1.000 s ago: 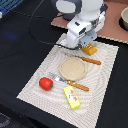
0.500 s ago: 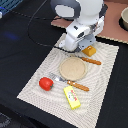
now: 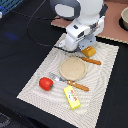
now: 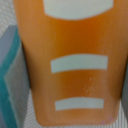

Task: Interact with the objects in diverse but meaningful ways.

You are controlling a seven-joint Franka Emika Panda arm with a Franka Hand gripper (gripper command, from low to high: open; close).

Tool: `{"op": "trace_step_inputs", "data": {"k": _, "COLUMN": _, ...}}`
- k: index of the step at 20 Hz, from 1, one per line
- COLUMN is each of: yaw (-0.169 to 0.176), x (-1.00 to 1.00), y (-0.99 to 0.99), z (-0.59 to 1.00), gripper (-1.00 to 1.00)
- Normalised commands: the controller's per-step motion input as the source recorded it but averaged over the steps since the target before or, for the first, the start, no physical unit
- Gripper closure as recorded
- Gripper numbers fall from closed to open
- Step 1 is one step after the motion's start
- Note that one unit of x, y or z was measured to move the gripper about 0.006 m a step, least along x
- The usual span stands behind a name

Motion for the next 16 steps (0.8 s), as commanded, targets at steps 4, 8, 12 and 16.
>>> {"op": "trace_step_inputs", "data": {"k": 4, "yaw": -0.077, "x": -0.79, "y": -0.01, "z": 0.68, "gripper": 1.00}}
{"op": "trace_step_inputs", "data": {"k": 8, "yaw": -0.055, "x": -0.93, "y": -0.12, "z": 0.11, "gripper": 1.00}}
{"op": "trace_step_inputs", "data": {"k": 12, "yaw": -0.061, "x": -1.00, "y": -0.15, "z": 0.01, "gripper": 1.00}}
{"op": "trace_step_inputs", "data": {"k": 16, "yaw": -0.067, "x": -1.00, "y": -0.24, "z": -0.10, "gripper": 1.00}}
